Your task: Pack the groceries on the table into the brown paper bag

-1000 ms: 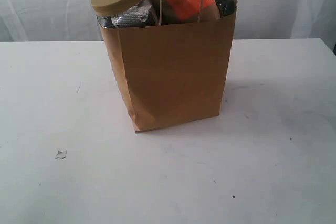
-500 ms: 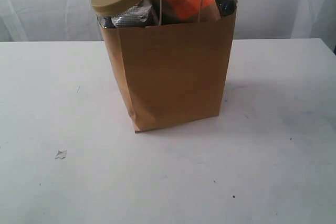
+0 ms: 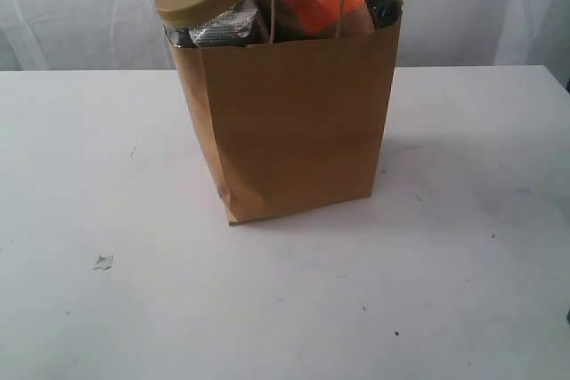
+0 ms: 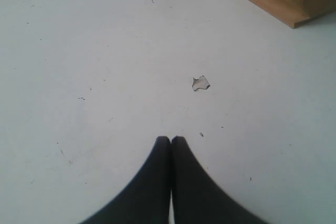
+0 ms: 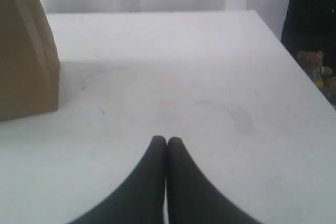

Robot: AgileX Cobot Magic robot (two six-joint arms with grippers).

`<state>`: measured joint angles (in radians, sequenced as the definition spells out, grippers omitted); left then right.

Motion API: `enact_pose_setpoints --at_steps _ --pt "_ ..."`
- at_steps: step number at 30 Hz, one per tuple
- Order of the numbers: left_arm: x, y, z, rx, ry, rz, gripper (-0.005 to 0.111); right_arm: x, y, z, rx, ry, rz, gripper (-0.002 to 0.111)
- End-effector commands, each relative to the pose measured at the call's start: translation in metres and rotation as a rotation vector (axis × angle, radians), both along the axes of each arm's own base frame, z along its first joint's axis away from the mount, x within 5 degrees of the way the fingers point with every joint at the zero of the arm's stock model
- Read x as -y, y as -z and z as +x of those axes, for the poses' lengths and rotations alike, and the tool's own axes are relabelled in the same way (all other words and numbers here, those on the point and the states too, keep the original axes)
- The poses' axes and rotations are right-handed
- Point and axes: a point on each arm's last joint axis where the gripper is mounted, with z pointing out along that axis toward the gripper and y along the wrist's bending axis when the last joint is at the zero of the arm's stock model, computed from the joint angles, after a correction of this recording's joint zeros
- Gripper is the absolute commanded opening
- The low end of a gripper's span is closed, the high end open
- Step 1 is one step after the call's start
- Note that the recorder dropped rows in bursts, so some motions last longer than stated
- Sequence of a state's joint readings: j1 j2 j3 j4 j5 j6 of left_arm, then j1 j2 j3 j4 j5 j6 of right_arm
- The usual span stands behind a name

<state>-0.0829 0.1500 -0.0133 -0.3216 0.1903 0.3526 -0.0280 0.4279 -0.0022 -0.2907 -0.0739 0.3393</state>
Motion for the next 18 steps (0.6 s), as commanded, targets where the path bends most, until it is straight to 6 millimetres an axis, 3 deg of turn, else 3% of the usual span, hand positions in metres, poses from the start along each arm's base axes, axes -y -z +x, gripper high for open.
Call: enact_pose_setpoints --at_steps 1,6,13,18 --pt "0.001 0.001 0.0 0.001 0.002 -0.017 0.0 0.001 0.004 -0.002 -0.036 0.011 -0.019 0.0" --pt "0.001 0.001 0.0 0.001 0.002 -0.017 0.0 0.003 0.009 -0.004 -0.104 0.029 -0.024 0.0" --pt "0.001 0.001 0.0 0.001 0.002 -0.017 0.0 0.001 -0.001 -0.005 0.02 0.009 -0.014 0.0" --pt "0.001 0.001 0.0 0.001 0.002 -0.017 0.0 0.005 -0.008 -0.028 0.142 0.057 -0.029 0.0"
